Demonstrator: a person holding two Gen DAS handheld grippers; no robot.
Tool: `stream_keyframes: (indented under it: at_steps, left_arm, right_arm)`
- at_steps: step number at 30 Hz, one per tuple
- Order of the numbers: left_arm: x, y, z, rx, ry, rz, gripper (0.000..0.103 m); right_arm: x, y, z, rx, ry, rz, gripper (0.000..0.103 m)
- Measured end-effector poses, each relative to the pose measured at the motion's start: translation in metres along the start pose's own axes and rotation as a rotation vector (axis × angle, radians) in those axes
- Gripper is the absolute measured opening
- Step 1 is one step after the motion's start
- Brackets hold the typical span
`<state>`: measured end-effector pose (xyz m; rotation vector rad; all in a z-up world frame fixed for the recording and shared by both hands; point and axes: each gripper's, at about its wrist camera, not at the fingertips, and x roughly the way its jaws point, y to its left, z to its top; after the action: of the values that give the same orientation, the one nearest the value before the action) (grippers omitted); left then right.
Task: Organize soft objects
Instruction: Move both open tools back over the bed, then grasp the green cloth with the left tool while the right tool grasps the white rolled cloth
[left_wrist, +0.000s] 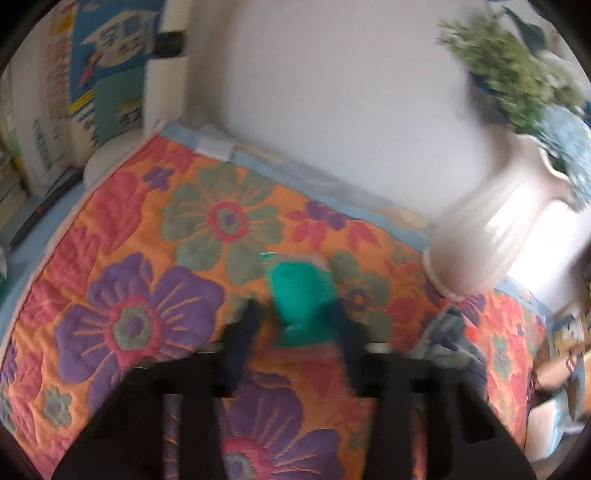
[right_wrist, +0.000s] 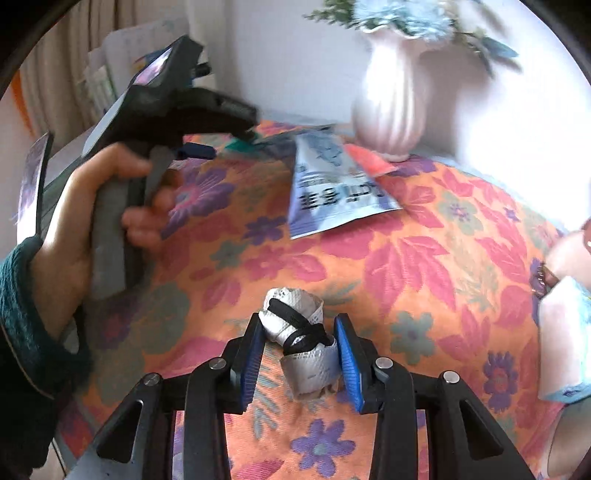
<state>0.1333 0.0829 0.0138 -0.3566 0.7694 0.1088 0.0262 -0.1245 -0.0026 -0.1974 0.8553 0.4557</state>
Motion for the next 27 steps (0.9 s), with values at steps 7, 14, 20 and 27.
stream_keyframes:
  at_steps: [7,14,20,27]
  left_arm:
    - [-0.033,-0.002,-0.018,0.022,-0.006,-0.031,0.021]
    - [-0.086,0.011,-0.059,0.051,0.049,-0.167,0.020]
    - [-0.088,0.001,-0.081,0.133,0.080,-0.170,0.021]
    - [-0.076,0.012,-0.092,0.075,0.076,-0.196,0.050]
  right_arm:
    - [-0.006,-0.004,-0.003,0.049,-0.015,-0.034,0.037]
    - [-0.012,0.003,-0.006,0.035,-0.028,-0.051,0.037]
    - [-0.011,-0.001,-0.007,0.047,-0.033,-0.057,0.037]
    - [-0.009,-0.002,-0.007,0.051,-0.025,-0.055,0.037]
